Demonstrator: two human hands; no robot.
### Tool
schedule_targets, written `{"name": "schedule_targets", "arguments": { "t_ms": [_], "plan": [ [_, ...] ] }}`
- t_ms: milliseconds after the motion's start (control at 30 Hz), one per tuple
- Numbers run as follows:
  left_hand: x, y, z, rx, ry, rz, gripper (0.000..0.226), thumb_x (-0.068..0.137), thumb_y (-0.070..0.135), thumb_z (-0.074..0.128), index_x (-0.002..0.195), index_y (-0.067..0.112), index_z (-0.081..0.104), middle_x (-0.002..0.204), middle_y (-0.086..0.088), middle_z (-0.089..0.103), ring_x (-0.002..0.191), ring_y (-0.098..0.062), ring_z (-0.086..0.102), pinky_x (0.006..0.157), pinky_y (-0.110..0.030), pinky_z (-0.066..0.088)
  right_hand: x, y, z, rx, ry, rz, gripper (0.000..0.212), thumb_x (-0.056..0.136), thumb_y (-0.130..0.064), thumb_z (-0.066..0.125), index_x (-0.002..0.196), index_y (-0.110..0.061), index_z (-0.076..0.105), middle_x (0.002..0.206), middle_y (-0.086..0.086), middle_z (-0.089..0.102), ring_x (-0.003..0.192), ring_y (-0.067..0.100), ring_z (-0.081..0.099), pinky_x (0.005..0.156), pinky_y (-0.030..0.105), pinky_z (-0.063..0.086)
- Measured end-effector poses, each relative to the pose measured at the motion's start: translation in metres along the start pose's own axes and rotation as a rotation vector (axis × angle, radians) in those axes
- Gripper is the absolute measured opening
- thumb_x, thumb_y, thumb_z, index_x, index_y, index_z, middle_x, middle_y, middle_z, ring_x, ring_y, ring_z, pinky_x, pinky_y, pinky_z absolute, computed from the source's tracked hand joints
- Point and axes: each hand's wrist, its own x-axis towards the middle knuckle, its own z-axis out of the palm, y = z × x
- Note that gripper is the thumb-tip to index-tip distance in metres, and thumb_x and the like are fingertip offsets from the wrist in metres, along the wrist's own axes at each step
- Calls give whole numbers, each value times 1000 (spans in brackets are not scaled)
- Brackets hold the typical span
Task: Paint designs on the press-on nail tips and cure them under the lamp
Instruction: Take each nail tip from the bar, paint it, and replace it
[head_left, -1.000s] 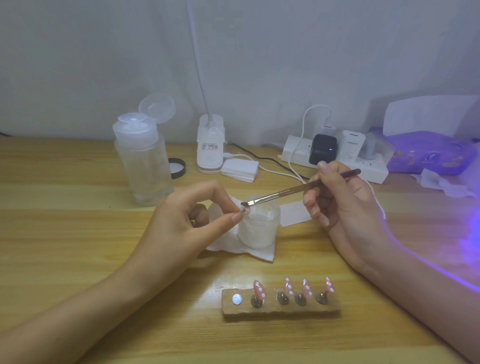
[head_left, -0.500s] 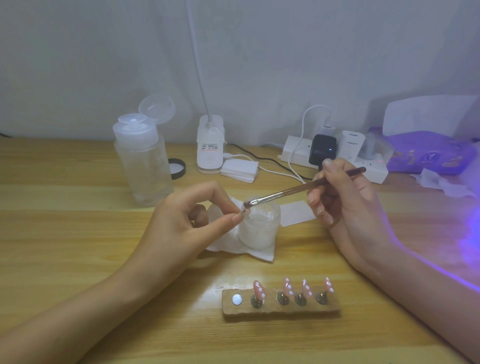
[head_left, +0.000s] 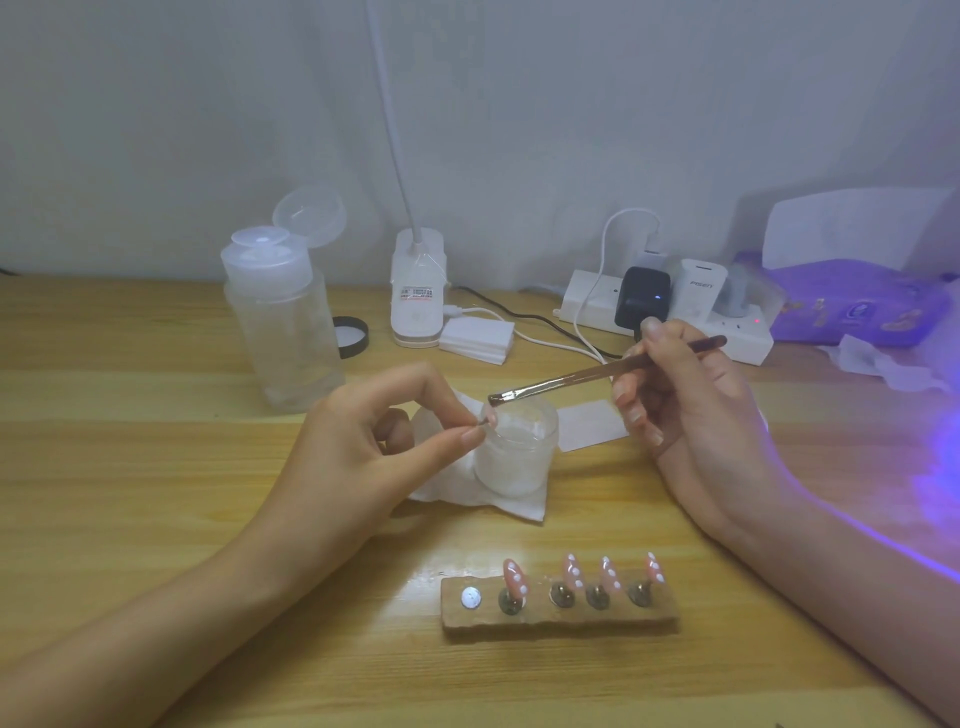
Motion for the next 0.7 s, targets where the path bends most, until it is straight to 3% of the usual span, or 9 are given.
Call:
{"name": "schedule_targets", "arguments": {
  "t_ms": [300, 533, 700],
  "plan": [
    [0, 5, 0, -29, -17, -13, 20, 78, 28, 80, 72, 15, 66, 63, 21, 60, 44, -3, 33, 46, -7, 27, -1, -2, 1, 7, 19, 0, 23, 89, -34, 57, 76, -16, 51, 53, 1, 59, 44, 8, 47, 38, 14, 33],
    [0, 4, 1, -49, -8, -41, 20, 73, 32, 76, 70, 15, 66, 55, 21, 55, 43, -3, 32, 45, -7, 26, 0, 0, 1, -25, 38, 11, 24, 96, -27, 54, 75, -15, 50, 52, 2, 58, 43, 9, 46, 38, 14, 32],
    [1, 4, 1, -37, -3, -39, 19, 72, 32, 76, 70, 16, 66, 50, 23, 52, 42, -2, 32, 45, -5, 25, -2, -1, 3, -24, -7, -3, 23, 89, -34, 56, 76, -16, 51, 53, 2, 59, 43, 9, 47, 38, 15, 32]
  ]
}}
